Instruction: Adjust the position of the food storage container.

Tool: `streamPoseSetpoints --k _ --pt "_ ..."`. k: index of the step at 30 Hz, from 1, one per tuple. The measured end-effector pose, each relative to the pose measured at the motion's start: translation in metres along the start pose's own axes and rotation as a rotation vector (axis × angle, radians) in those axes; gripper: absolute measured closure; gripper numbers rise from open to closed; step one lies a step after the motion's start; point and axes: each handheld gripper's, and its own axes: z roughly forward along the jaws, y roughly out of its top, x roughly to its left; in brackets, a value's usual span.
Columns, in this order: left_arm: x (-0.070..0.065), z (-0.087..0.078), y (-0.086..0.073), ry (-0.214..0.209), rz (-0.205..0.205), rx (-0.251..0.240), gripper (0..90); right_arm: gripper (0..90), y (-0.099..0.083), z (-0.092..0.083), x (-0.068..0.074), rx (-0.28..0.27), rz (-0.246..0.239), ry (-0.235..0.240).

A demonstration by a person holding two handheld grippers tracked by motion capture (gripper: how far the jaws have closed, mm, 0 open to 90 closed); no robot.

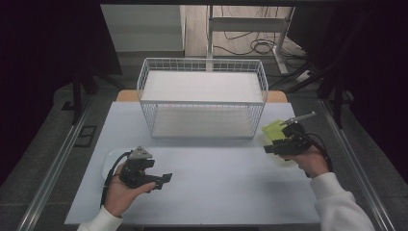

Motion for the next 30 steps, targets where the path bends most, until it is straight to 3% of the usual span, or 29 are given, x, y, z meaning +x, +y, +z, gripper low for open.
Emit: streamPoseSetpoints --k 15,19,26,28,30 --pt "0.002 0.005 0.001 -0.017 -0.010 0.013 15.9 57.5 0.034 0.007 -0.062 0.015 0.110 -0.055" --pt "0.004 0.005 0.001 -0.020 -0.012 0.014 15.8 66.2 0.038 0.010 -0.084 0.022 0.157 -0.081" --pt "0.005 0.008 0.001 -0.017 -0.010 0.022 15.8 80.7 0.043 0.017 -0.103 0.085 0.157 -0.128" --pt "0.004 0.008 0.001 -0.016 -0.009 0.022 15.8 88.7 0.045 0.021 -0.113 0.094 0.156 -0.148" --pt "0.004 0.008 0.001 -0.015 -0.010 0.021 15.7 89.0 0.046 0.023 -0.118 0.098 0.167 -0.159"
